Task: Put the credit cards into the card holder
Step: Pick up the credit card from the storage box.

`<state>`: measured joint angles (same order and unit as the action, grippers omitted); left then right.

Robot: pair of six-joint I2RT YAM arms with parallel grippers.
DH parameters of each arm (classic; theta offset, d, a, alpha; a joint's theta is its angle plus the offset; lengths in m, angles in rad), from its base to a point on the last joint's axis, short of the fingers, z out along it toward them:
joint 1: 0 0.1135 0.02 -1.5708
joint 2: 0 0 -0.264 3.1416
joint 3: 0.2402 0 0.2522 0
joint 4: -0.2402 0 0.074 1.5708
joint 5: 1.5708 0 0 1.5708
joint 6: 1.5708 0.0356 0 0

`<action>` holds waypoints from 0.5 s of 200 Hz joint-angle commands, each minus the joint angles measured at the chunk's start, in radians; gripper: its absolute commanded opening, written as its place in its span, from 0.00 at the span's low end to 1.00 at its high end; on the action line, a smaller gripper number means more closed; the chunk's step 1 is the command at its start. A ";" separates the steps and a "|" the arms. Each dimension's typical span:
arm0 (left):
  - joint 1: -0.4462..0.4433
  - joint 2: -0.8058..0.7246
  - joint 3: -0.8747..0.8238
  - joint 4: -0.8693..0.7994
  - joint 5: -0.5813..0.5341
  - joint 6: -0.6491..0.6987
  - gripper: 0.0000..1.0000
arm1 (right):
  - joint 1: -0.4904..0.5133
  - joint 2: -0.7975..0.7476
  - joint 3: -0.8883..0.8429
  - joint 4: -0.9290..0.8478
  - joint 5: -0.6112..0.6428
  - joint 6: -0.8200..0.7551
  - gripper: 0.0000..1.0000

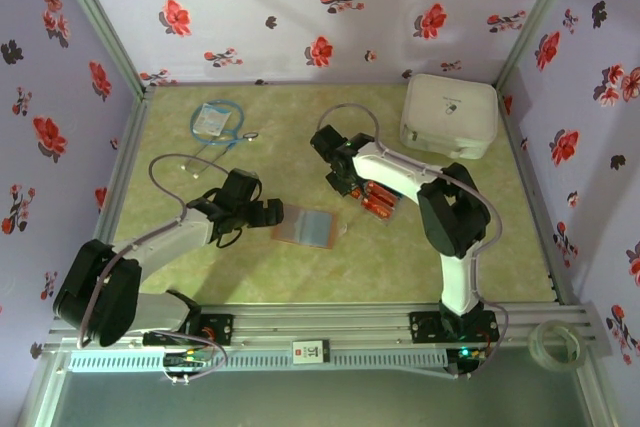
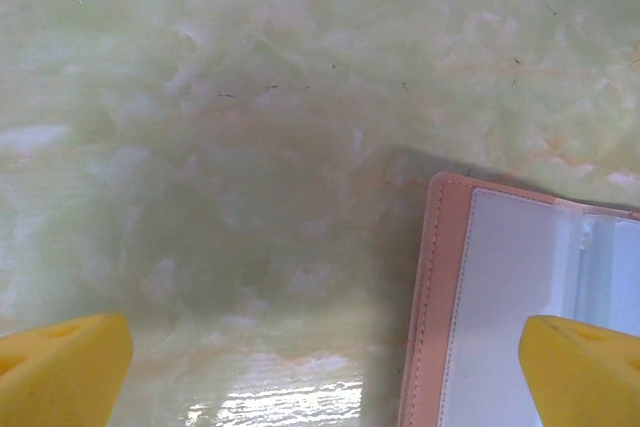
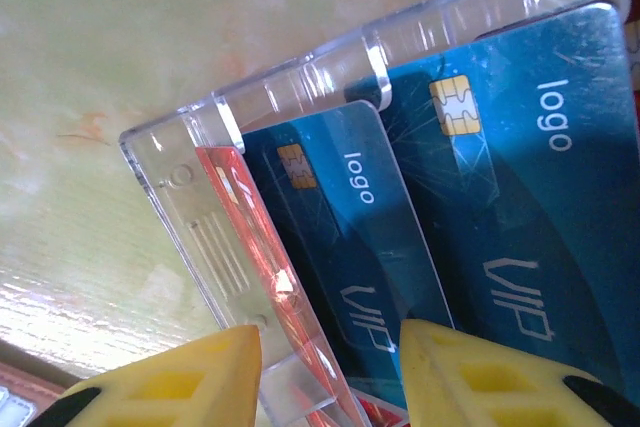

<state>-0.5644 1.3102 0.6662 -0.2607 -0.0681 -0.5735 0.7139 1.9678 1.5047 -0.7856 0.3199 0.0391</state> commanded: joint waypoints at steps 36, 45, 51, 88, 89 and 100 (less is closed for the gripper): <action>0.009 0.008 -0.014 0.021 0.019 -0.025 1.00 | -0.023 0.046 0.028 0.006 0.084 -0.011 0.41; 0.009 0.005 -0.019 0.025 0.018 -0.025 1.00 | -0.030 0.050 0.030 0.008 0.093 -0.007 0.41; 0.009 0.005 -0.019 0.025 0.019 -0.025 1.00 | -0.036 0.053 0.032 0.007 0.097 -0.006 0.41; 0.009 0.002 -0.030 0.029 0.019 -0.027 1.00 | -0.044 0.050 0.054 -0.015 0.051 0.002 0.41; 0.009 0.002 -0.029 0.029 0.018 -0.027 1.00 | -0.044 0.050 0.055 -0.016 0.048 0.002 0.41; 0.009 0.002 -0.032 0.032 0.020 -0.028 1.00 | -0.041 0.040 0.056 -0.019 0.021 0.006 0.41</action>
<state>-0.5644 1.3102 0.6506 -0.2432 -0.0589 -0.5884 0.6750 1.9995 1.5318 -0.7734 0.3790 0.0330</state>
